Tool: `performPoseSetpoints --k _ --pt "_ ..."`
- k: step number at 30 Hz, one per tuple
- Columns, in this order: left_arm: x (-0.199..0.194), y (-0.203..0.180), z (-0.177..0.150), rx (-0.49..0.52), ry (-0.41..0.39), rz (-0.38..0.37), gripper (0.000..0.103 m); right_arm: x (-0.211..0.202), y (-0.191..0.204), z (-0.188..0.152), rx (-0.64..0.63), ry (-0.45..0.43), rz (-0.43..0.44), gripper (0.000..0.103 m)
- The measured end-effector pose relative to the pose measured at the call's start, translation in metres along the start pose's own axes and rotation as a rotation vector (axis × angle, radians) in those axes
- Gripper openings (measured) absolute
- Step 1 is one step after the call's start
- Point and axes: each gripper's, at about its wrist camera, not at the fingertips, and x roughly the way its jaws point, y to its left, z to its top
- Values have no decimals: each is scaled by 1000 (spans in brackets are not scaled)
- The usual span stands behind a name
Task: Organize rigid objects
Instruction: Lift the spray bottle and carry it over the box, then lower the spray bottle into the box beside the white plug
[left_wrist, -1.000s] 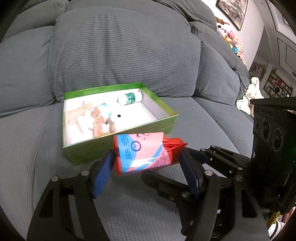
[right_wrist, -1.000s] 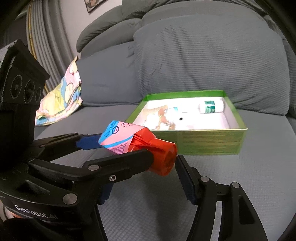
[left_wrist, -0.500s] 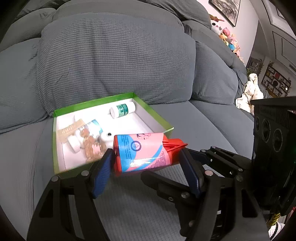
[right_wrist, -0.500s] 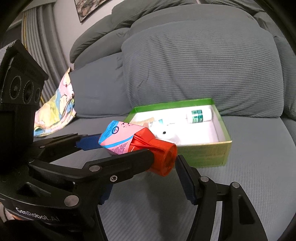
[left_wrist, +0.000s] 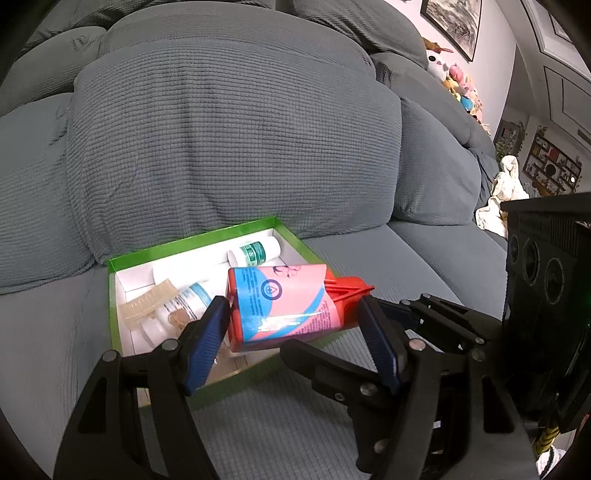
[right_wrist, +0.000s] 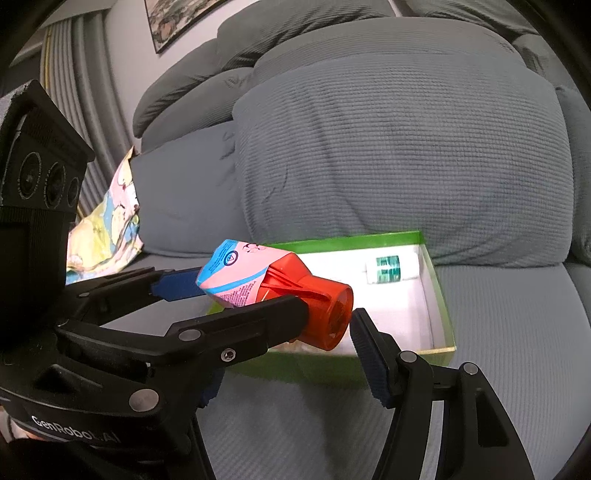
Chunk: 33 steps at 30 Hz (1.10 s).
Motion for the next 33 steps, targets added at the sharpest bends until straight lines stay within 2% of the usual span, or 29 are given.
performPoseSetpoints --k 33 --pt "55 40 15 -53 51 -23 71 61 -27 13 27 60 -14 66"
